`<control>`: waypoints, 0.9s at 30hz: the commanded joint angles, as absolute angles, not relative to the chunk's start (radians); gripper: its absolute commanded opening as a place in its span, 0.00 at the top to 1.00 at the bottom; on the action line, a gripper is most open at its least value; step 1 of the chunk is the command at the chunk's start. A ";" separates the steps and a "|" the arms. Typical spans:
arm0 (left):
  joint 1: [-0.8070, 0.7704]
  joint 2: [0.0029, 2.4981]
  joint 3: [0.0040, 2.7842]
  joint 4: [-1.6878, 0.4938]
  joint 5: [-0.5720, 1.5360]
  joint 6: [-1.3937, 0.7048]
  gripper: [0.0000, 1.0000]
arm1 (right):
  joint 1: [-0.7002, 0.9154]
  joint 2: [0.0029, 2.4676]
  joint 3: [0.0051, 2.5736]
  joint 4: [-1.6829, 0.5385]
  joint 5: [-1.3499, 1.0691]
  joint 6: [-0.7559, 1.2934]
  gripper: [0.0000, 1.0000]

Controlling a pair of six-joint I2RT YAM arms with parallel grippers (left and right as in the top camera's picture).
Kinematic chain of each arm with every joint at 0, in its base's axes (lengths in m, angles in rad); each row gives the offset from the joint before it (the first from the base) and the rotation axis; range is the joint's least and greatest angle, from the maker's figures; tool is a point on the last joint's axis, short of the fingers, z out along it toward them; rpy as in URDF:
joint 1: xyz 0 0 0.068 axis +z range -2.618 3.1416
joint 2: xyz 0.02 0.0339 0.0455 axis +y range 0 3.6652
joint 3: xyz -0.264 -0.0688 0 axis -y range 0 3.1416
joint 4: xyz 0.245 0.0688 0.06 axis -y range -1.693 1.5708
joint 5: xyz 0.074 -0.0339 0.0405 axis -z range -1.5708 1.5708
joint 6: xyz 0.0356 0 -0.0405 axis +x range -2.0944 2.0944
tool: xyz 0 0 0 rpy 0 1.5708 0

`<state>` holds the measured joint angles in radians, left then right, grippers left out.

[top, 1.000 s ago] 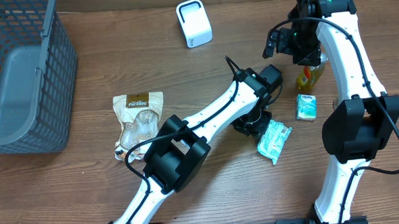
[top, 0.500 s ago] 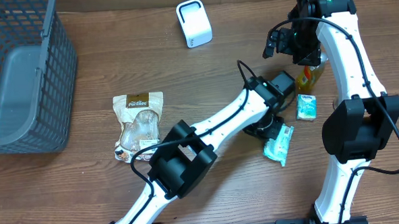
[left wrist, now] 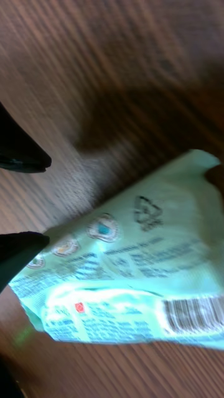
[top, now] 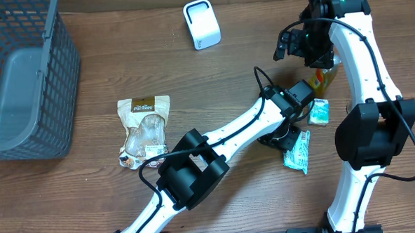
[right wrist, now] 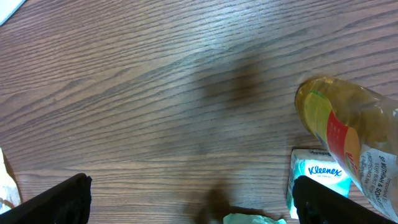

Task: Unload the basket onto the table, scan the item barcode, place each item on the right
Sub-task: 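Set the Kleenex pack down near the tissue box and release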

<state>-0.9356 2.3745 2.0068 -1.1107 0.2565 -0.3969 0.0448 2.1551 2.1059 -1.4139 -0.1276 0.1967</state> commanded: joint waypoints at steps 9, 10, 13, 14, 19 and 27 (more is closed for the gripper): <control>-0.921 2.383 2.004 -1.150 0.384 -0.404 0.67 | 0.044 2.137 2.131 -1.411 -0.133 0.189 0.00; -0.918 2.383 2.004 -1.145 0.407 -0.404 0.68 | 0.044 2.137 2.131 -1.411 -0.133 0.189 0.00; -0.909 2.383 2.004 -1.130 0.450 -0.405 0.69 | 0.044 2.137 2.131 -1.411 -0.133 0.189 0.00; -0.907 2.383 2.004 -1.126 0.460 -0.405 0.69 | 0.044 2.137 2.131 -1.411 -0.133 0.189 0.00; -0.908 2.383 2.004 -1.110 0.491 -0.413 0.68 | 0.044 2.137 2.131 -1.411 -0.133 0.189 0.00; -0.937 2.402 1.998 -1.085 0.411 -0.534 0.64 | 0.044 2.137 2.131 -1.411 -0.133 0.189 0.00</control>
<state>-0.9188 2.3745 2.0068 -1.0924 0.4305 -0.4713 0.0448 2.1551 2.1059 -1.4139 -0.1268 0.1967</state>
